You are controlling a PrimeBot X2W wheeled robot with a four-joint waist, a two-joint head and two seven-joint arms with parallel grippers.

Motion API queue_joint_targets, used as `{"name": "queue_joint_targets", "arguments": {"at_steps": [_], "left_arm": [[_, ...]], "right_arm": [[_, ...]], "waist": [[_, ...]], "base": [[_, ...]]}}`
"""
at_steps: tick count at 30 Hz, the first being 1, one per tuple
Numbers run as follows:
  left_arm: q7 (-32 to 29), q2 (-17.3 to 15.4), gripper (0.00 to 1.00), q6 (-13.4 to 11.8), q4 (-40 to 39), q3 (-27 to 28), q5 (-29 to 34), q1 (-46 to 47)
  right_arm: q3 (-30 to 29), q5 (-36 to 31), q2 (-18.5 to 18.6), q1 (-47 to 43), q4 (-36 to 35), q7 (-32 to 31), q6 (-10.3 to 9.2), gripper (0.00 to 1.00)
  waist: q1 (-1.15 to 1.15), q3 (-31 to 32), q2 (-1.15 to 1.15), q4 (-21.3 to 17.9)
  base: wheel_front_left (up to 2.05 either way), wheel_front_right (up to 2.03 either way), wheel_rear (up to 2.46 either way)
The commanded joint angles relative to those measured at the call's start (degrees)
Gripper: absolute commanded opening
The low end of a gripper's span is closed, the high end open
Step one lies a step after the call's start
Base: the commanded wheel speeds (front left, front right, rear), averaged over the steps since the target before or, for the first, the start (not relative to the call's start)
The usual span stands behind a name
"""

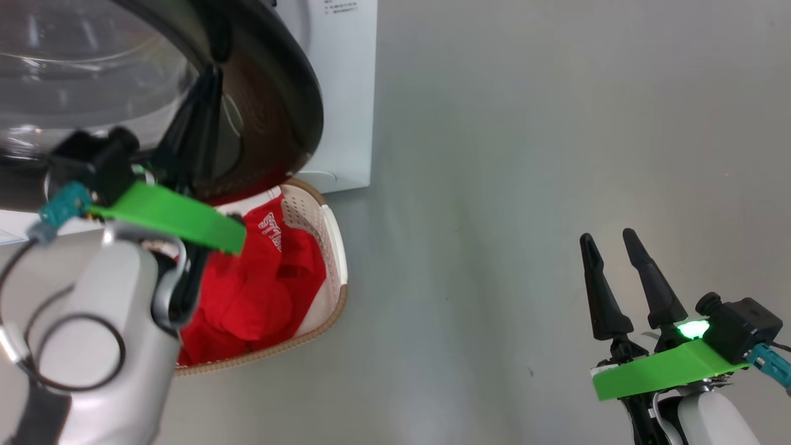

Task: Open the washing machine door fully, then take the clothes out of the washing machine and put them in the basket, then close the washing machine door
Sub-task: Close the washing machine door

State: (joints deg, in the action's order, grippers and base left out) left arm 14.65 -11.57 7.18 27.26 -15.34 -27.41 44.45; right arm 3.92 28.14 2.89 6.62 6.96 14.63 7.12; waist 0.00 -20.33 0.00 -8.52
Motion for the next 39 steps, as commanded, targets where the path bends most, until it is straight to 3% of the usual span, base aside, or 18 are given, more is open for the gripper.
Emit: {"name": "queue_joint_targets", "arguments": {"at_steps": [1,7,10,13,19,27,39], "left_arm": [[0.35,-1.43,0.00,0.31,-1.21,2.15,-0.72,-1.67],[0.35,0.43,0.00,0.31,-1.92,5.40,-0.62,-8.42],[0.35,1.24,0.17,0.31,-2.41,7.32,0.02,-12.55],[0.35,1.94,0.24,0.31,-3.33,9.16,0.70,-16.69],[0.35,2.98,0.49,0.31,-5.73,12.09,3.01,-24.29],[0.35,3.84,0.99,0.31,-9.25,15.84,6.48,-31.89],[0.35,4.52,1.00,0.31,-12.74,19.64,10.47,-38.49]], "right_arm": [[1.01,-0.49,-0.01,-0.10,-1.17,0.37,0.36,1.00],[0.82,-2.03,-0.01,-1.75,-0.48,0.37,0.36,1.00],[0.54,-2.83,-0.01,-2.61,-0.20,0.37,0.36,1.00],[0.15,-3.49,-0.01,-3.61,0.01,0.37,0.36,1.00],[-1.02,-4.18,0.04,-6.39,0.10,0.37,0.36,1.00],[-1.88,-4.13,0.70,-9.09,0.05,0.37,0.36,1.00],[-2.51,-3.76,1.68,-11.82,-0.25,0.37,0.36,1.00]], "waist": [[0.00,1.34,0.00,1.14],[0.00,4.41,0.00,3.61],[0.00,5.95,0.00,4.87],[0.00,7.52,0.00,6.18],[0.00,10.59,0.00,8.53],[0.00,13.11,0.00,10.58],[0.00,16.01,0.00,11.73]], "base": [[0.00,0.00,0.00],[0.00,0.00,0.00],[0.00,0.00,0.00],[0.00,0.00,0.00],[0.00,0.00,0.00],[0.00,0.00,0.00],[0.00,0.00,0.00]]}}
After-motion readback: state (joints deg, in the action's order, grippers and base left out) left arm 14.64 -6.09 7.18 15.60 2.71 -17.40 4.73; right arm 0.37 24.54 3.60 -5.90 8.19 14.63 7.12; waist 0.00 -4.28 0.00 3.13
